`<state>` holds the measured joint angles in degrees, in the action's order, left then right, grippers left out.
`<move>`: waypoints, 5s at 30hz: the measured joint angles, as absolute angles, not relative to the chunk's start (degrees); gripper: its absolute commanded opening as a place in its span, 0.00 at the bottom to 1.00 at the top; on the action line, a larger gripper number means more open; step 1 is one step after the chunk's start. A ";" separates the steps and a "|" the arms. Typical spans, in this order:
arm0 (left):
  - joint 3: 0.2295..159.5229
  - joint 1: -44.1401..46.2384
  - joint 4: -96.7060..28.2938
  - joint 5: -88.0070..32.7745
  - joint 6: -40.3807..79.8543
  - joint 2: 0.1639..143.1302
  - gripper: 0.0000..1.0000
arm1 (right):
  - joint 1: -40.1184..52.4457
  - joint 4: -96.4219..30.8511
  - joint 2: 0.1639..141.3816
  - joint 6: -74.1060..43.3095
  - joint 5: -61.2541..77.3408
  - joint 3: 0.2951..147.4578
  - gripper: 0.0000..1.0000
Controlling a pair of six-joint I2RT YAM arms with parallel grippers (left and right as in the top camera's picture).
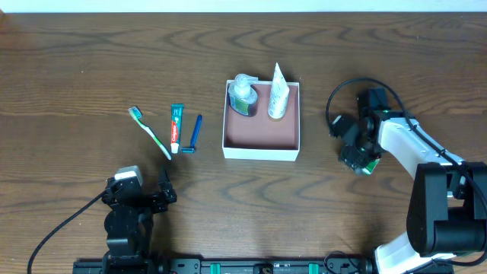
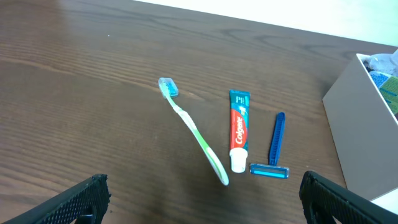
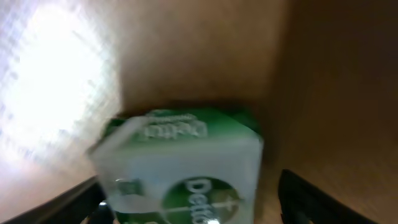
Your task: Pack container
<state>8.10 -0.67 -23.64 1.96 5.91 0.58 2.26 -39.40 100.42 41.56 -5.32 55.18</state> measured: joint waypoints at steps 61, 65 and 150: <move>8.10 -0.64 -23.64 1.96 5.91 0.58 0.98 | 39.77 -42.35 90.19 21.89 6.52 77.56 0.02; 8.10 -0.67 -23.64 1.96 5.91 0.58 0.98 | 39.22 -40.10 94.15 32.60 4.93 77.56 0.11; 35.27 -0.67 -34.22 3.90 7.73 37.30 0.98 | -5.45 -56.14 80.90 -31.05 1.76 78.28 0.99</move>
